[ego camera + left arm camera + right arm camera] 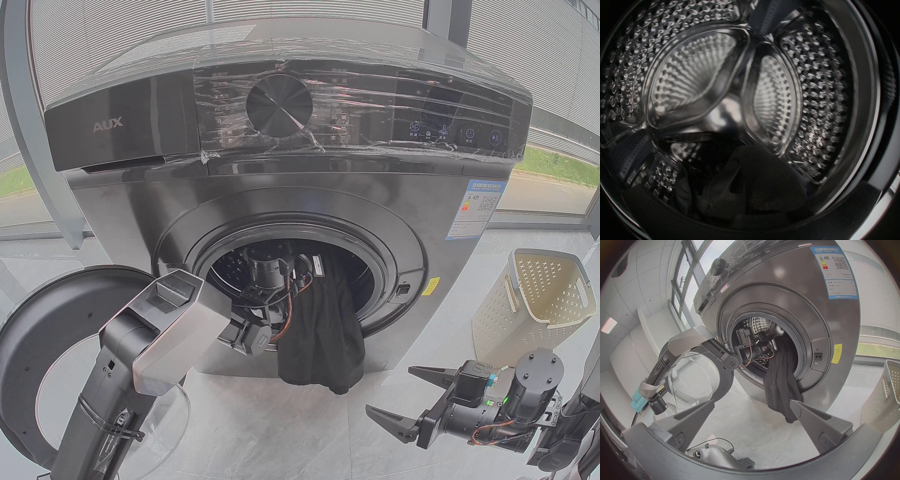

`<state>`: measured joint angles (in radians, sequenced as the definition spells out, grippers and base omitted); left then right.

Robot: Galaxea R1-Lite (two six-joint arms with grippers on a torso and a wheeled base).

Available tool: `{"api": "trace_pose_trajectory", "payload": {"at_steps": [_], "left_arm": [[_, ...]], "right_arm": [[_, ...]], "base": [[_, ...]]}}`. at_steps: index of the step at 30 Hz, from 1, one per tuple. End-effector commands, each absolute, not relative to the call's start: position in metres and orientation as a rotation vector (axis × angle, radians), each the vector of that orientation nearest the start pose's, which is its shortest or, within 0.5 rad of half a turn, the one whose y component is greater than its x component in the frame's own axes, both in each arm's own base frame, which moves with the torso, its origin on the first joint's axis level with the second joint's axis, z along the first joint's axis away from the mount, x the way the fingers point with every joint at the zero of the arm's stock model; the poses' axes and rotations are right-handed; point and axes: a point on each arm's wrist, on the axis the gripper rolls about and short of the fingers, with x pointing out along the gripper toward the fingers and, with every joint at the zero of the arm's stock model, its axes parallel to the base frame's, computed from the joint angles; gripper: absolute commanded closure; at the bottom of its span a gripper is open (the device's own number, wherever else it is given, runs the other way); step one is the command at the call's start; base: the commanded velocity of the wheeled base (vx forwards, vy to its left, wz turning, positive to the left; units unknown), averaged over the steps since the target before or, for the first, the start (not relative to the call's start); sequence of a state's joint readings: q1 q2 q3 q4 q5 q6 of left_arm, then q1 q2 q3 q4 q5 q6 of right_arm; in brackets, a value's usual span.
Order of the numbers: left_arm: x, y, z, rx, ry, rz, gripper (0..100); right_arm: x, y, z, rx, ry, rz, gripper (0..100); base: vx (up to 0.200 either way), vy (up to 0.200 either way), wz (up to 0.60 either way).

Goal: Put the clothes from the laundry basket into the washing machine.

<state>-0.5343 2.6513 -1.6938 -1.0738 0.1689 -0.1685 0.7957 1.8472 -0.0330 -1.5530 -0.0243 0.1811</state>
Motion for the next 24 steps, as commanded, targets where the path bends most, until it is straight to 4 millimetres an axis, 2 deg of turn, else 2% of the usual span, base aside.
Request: {"api": "trace_pose_trajectory", "payload": {"at_steps": [1,7,8,13,16,19,24], "left_arm": [[0.474,-0.258,0.052,-0.218,-0.113,-0.328,100],[0.475,-0.258,0.051,-0.215,-0.11,-0.322,100],[0.475,-0.257,0.051,-0.215,-0.108,-0.322,0],[0.469,-0.259,0.052,-0.212,-0.089,-0.314,0],[0.444,-0.251,0.063,-0.166,0.022,-0.316,0],[0.418,-0.249,0.058,-0.116,0.151,-0.34,0],[0.394,-0.25,0.044,-0.064,0.245,-0.378,0]], "right_arm": [[0.149,0.151,0.073,0.062,0.32,0.739,0],[0.149,0.151,0.073,0.062,0.321,0.741,0],[0.149,0.151,0.073,0.062,0.319,0.741,0],[0.149,0.151,0.073,0.063,0.318,0.739,0],[0.149,0.15,0.074,0.064,0.315,0.74,0],[0.149,0.15,0.074,0.064,0.315,0.74,0],[0.148,0.15,0.074,0.064,0.315,0.74,0]], "base": [[0.0,0.0,0.0],[0.0,0.0,0.0],[0.0,0.0,0.0],[0.0,0.0,0.0],[0.0,0.0,0.0],[0.0,0.0,0.0],[0.0,0.0,0.0]]}}
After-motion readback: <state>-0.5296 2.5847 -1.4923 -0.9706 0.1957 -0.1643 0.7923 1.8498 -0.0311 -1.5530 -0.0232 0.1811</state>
